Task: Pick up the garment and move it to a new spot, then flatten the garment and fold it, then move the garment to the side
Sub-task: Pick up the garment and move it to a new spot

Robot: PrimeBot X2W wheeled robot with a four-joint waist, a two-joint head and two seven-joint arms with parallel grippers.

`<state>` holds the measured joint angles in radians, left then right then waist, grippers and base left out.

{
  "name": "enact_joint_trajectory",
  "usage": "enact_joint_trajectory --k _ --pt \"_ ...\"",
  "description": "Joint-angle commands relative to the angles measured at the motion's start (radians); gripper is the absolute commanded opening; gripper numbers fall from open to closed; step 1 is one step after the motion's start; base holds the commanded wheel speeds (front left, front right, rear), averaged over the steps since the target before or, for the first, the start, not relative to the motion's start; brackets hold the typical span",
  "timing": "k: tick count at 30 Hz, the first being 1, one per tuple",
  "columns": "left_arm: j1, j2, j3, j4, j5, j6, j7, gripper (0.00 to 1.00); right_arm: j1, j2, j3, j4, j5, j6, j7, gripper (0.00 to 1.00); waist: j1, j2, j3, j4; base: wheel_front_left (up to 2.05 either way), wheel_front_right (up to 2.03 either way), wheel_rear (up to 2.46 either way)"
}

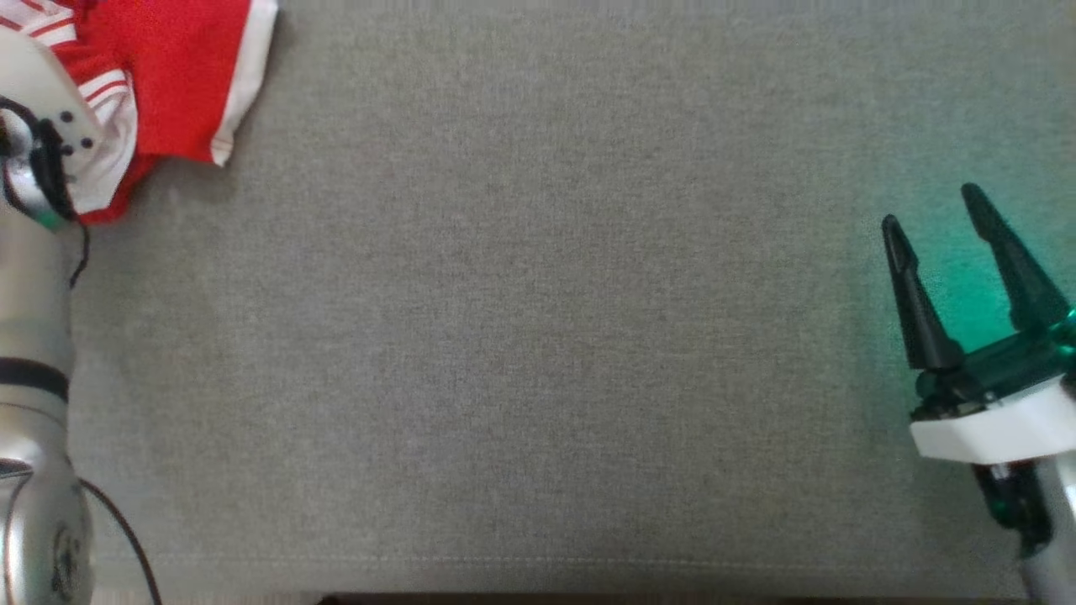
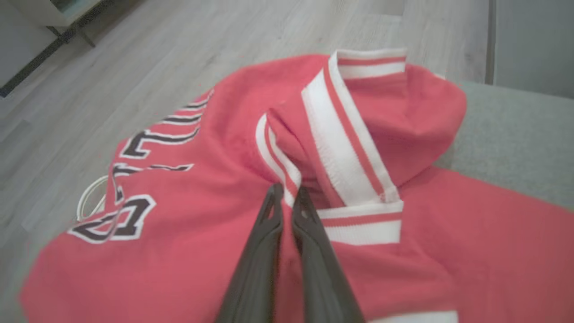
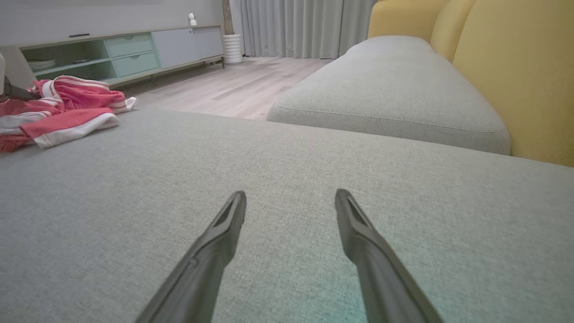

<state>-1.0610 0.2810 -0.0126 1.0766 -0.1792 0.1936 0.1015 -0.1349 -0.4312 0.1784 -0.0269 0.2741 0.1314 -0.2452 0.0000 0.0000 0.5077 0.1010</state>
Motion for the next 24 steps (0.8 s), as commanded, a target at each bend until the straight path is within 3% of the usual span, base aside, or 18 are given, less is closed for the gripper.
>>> enact_joint_trajectory --k 1,6,13,20,24 --pt "-0.036 0.080 0.023 -0.028 -0.002 -0.003 -0.017 0.00 0.024 -0.002 0.014 -0.019 0.011 -0.001 -0.002 1.00 0.0000 0.0000 -0.044 -0.001 0.00 0.00 0.00" --pt "-0.069 0.122 0.005 -0.057 0.009 -0.031 -0.061 0.00 0.038 0.045 0.031 0.024 0.017 -0.001 -0.008 1.00 0.0000 0.0000 -0.150 -0.003 0.00 0.00 0.00" --pt "-0.113 0.145 -0.037 -0.149 0.018 -0.104 -0.051 0.00 0.089 0.114 0.037 0.075 0.021 -0.001 -0.015 1.00 0.0000 0.0000 -0.284 0.001 0.00 0.00 0.00" --pt "-0.095 0.087 -0.063 -0.379 -0.053 -0.222 0.041 0.00 0.143 0.174 0.000 0.072 0.015 -0.001 -0.016 1.00 0.0000 0.0000 -0.373 -0.012 0.00 0.00 0.00" --pt "-0.016 0.022 -0.090 -0.546 -0.106 -0.259 0.126 0.00 0.170 0.196 -0.013 0.062 0.011 -0.001 -0.016 1.00 0.0000 0.0000 -0.408 -0.033 0.00 0.00 0.00"
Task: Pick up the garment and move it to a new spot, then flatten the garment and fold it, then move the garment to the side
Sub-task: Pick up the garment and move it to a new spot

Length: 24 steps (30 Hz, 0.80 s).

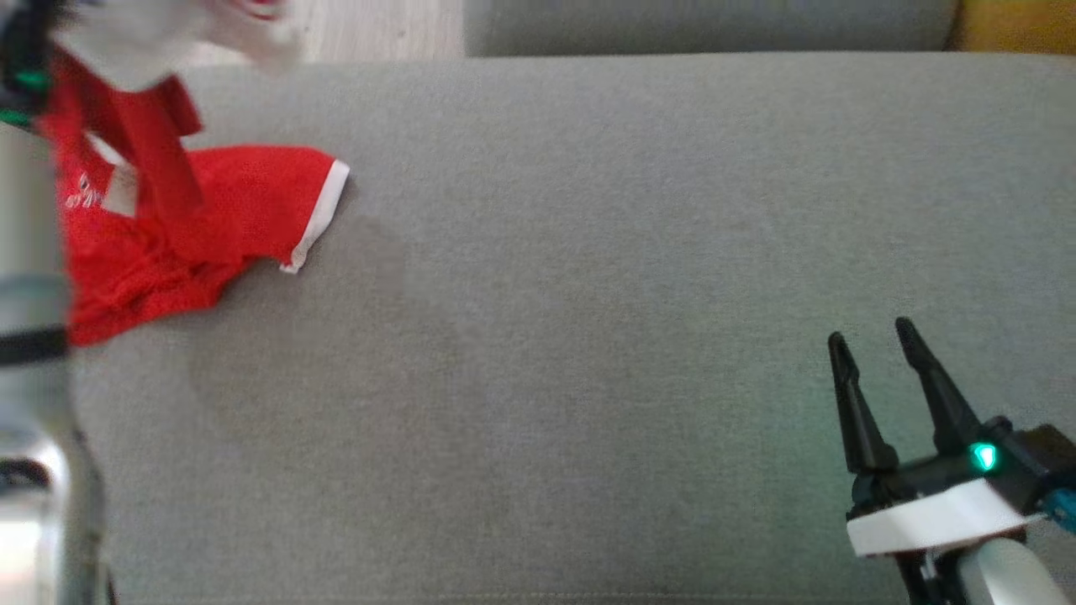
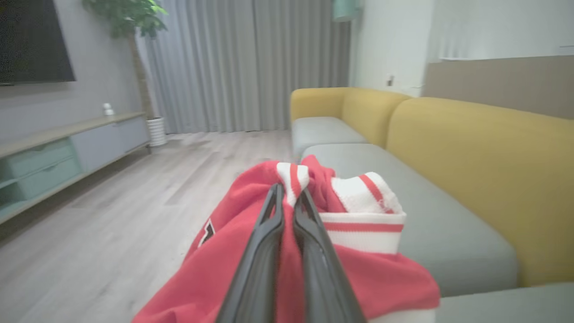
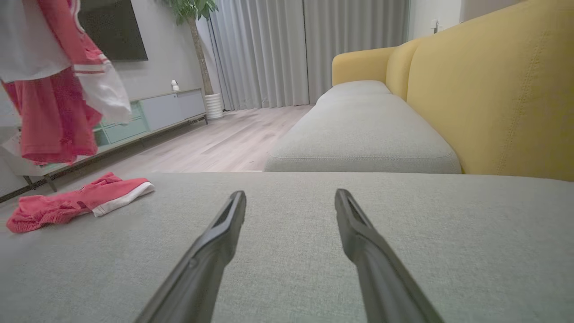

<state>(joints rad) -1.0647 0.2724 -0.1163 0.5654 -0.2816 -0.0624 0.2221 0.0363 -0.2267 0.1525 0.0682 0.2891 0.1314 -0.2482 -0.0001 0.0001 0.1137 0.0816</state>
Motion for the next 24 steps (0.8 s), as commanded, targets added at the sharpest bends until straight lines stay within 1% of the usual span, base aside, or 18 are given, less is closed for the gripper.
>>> enact_joint_trajectory --k 1,8,11,13,15,16,19,22,24 --pt "0.013 0.016 0.004 -0.081 -0.016 -0.010 0.028 0.00 0.003 -0.004 0.013 -0.036 -0.006 -0.001 -0.013 1.00 0.0001 -0.0001 -0.019 -0.022 0.00 0.00 0.00" --pt "0.192 -0.109 -0.061 -0.394 -0.125 -0.020 0.173 0.00 -0.007 0.023 0.044 -0.050 -0.014 -0.001 -0.013 1.00 0.0001 -0.0001 -0.038 -0.120 0.00 0.00 0.00" --pt "0.244 -0.162 -0.079 -0.493 -0.181 -0.010 0.204 0.00 -0.021 0.030 0.065 -0.051 -0.014 -0.001 -0.013 1.00 0.0001 -0.0001 -0.041 -0.175 0.00 0.00 0.00" --pt "0.265 -0.186 -0.099 -0.542 -0.222 -0.010 0.213 0.00 -0.032 0.034 0.077 -0.053 -0.013 -0.001 -0.013 1.00 0.0001 -0.0001 -0.039 -0.213 0.00 0.00 0.00" --pt "0.280 -0.204 -0.121 -0.579 -0.279 -0.012 0.215 0.00 -0.042 0.038 0.090 -0.054 -0.009 -0.001 -0.013 1.00 0.0001 -0.0001 -0.035 -0.253 0.00 0.00 0.00" --pt "0.280 -0.204 -0.121 -0.579 -0.279 -0.012 0.215 0.00 -0.042 0.038 0.090 -0.054 -0.009 -0.001 -0.013 1.00 0.0001 -0.0001 -0.035 -0.253 0.00 0.00 0.00" --pt "0.290 -0.217 -0.149 -0.608 -0.367 -0.003 0.191 0.00 -0.048 0.039 0.109 -0.050 -0.004 -0.001 -0.013 1.00 0.0001 -0.0001 -0.028 -0.305 0.00 0.00 0.00" --pt "0.306 -0.221 -0.186 -0.585 -0.453 -0.001 0.150 0.00 -0.048 0.043 0.116 -0.045 0.001 -0.001 -0.013 1.00 0.0001 -0.0001 -0.016 -0.346 0.00 0.00 0.00" --pt "0.329 -0.222 -0.213 -0.530 -0.491 -0.003 0.122 0.00 -0.046 0.050 0.116 -0.043 0.006 -0.001 -0.013 1.00 0.0001 -0.0001 -0.011 -0.368 0.00 0.00 0.00"
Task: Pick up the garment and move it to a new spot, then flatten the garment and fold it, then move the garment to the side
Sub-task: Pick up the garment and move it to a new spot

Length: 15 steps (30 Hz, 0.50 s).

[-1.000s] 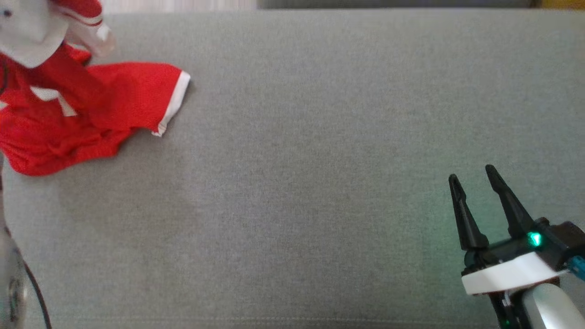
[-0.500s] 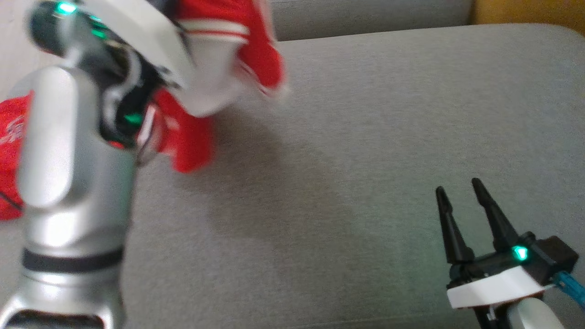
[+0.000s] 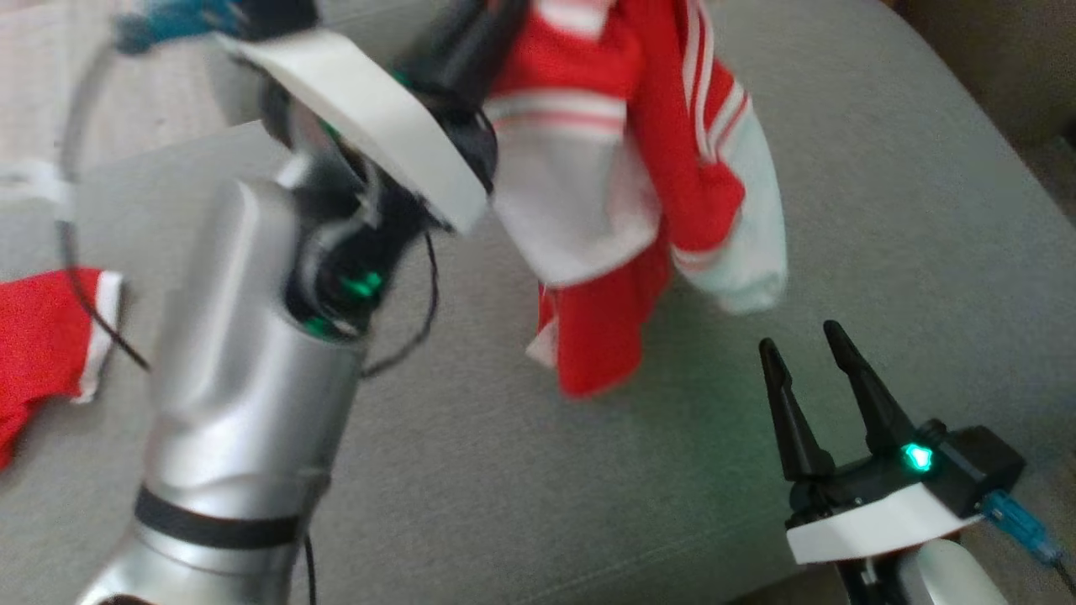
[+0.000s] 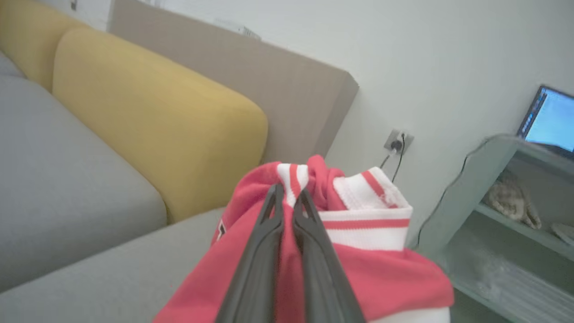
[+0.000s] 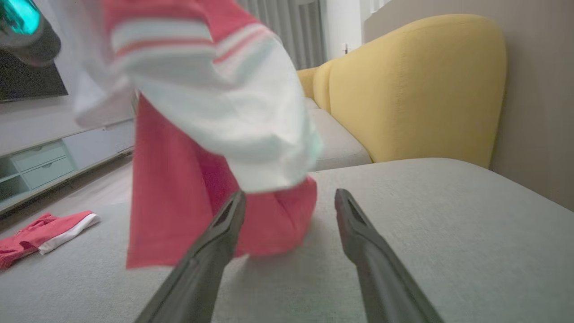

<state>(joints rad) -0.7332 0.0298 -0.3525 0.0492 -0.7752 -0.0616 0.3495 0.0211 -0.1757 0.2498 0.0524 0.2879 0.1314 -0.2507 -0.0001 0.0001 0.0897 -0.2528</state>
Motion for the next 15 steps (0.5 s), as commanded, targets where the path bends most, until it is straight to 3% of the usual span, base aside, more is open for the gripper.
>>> enact_joint_trajectory --k 1,9,15 --pt "0.010 0.021 0.004 0.021 0.002 -0.014 -0.014 0.00 -0.030 0.002 0.019 -0.026 0.008 -0.001 -0.011 1.00 0.0001 -0.0001 0.016 -0.043 0.00 0.00 0.00" --pt "0.088 0.105 -0.034 0.423 0.118 -0.009 -0.131 0.00 -0.021 0.017 0.016 -0.022 0.010 -0.001 -0.011 1.00 0.0001 -0.0001 0.042 -0.056 0.00 0.00 0.00" --pt "0.066 0.098 -0.025 0.674 0.153 -0.007 -0.290 0.01 -0.027 0.013 0.028 -0.013 0.003 -0.001 -0.011 1.00 0.0001 -0.0001 0.051 -0.026 0.00 0.00 0.00"
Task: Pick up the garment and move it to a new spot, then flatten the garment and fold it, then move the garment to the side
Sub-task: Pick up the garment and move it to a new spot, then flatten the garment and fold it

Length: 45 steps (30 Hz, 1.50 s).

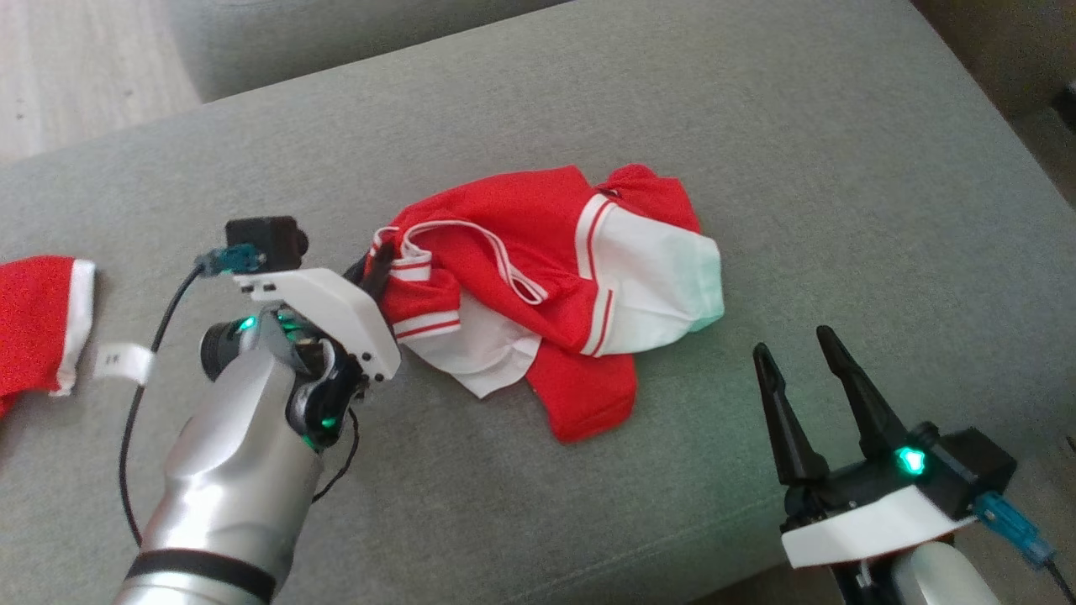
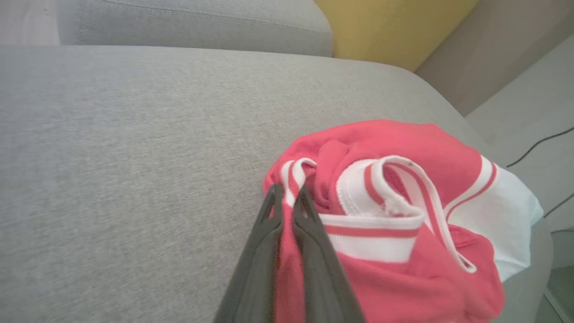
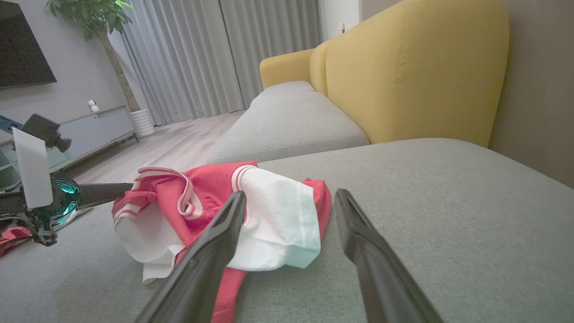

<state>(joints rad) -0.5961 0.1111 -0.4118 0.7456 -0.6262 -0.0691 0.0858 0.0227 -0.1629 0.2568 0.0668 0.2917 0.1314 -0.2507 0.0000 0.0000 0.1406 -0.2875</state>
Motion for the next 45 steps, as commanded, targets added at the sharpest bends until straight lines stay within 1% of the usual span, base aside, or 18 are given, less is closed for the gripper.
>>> enact_joint_trajectory --k 1,2,3,8,12,15,18,20,21,22,28,33,40,45 --pt "-0.076 0.012 0.036 0.006 0.006 -0.001 -0.056 0.14 -0.030 -0.001 0.022 -0.026 -0.004 -0.001 -0.011 1.00 0.0000 0.0000 -0.002 0.015 0.00 0.00 0.00" --pt "-0.081 0.007 0.039 0.030 0.006 -0.005 -0.085 0.47 -0.031 -0.002 0.022 -0.025 -0.006 -0.001 -0.011 1.00 0.0000 0.0000 -0.004 0.021 0.00 0.00 0.00" --pt "-0.087 0.003 0.041 0.052 0.005 -0.008 -0.111 1.00 -0.032 -0.003 0.020 -0.025 -0.009 -0.001 -0.011 1.00 0.0000 0.0000 -0.006 0.028 0.00 0.00 0.00" --pt "-0.106 0.004 0.042 0.110 0.040 0.012 -0.260 1.00 -0.030 -0.014 0.003 -0.029 -0.028 -0.001 -0.011 1.00 0.0000 0.0000 -0.033 0.062 0.00 0.00 0.00" --pt "-0.073 0.001 0.052 0.060 0.063 0.038 -0.333 1.00 -0.016 -0.020 -0.035 -0.038 -0.054 -0.001 -0.011 1.00 0.0000 0.0000 -0.061 0.097 0.00 0.00 0.00" --pt "-0.005 -0.003 0.066 -0.024 0.086 0.068 -0.345 1.00 -0.002 -0.020 -0.075 -0.048 -0.085 -0.001 -0.011 1.00 0.0000 0.0000 -0.081 0.129 0.00 0.00 0.00" --pt "0.093 -0.006 0.084 -0.158 0.128 0.101 -0.347 1.00 0.016 -0.032 -0.105 -0.056 -0.147 -0.001 -0.011 1.00 0.0000 0.0000 -0.100 0.167 0.00 0.00 0.00" --pt "0.174 -0.011 0.095 -0.248 0.158 0.120 -0.347 1.00 0.034 -0.029 -0.126 -0.057 -0.176 -0.001 -0.011 1.00 0.0000 0.0000 -0.114 0.194 0.00 0.00 0.00" --pt "0.214 -0.012 0.097 -0.289 0.178 0.128 -0.347 1.00 0.043 -0.025 -0.138 -0.058 -0.185 -0.001 -0.011 1.00 0.0000 0.0000 -0.120 0.206 0.00 0.00 0.00" --pt "0.214 -0.012 0.097 -0.289 0.178 0.128 -0.347 1.00 0.043 -0.025 -0.138 -0.058 -0.185 -0.001 -0.011 1.00 0.0000 0.0000 -0.120 0.206 0.00 0.00 0.00" --pt "0.457 -0.024 0.149 -0.491 0.263 0.177 -0.347 1.00 0.079 -0.002 -0.180 -0.058 -0.220 -0.001 -0.011 1.00 0.0000 0.0000 -0.144 0.261 0.00 0.00 0.00" --pt "0.579 -0.028 0.166 -0.549 0.339 0.183 -0.347 1.00 0.095 0.015 -0.199 -0.040 -0.222 -0.001 -0.011 1.00 0.0000 0.0000 -0.148 0.297 0.00 0.00 0.00" --pt "0.668 -0.040 0.248 -0.593 0.391 0.186 -0.347 1.00 0.107 0.038 -0.216 0.015 -0.204 -0.001 -0.011 1.00 0.0000 0.0000 -0.156 0.327 0.00 0.00 0.00" --pt "0.705 -0.048 0.291 -0.604 0.416 0.168 -0.348 1.00 0.107 0.047 -0.225 0.056 -0.202 -0.001 -0.011 1.00 0.0000 0.0000 -0.161 0.345 0.00 0.00 0.00"
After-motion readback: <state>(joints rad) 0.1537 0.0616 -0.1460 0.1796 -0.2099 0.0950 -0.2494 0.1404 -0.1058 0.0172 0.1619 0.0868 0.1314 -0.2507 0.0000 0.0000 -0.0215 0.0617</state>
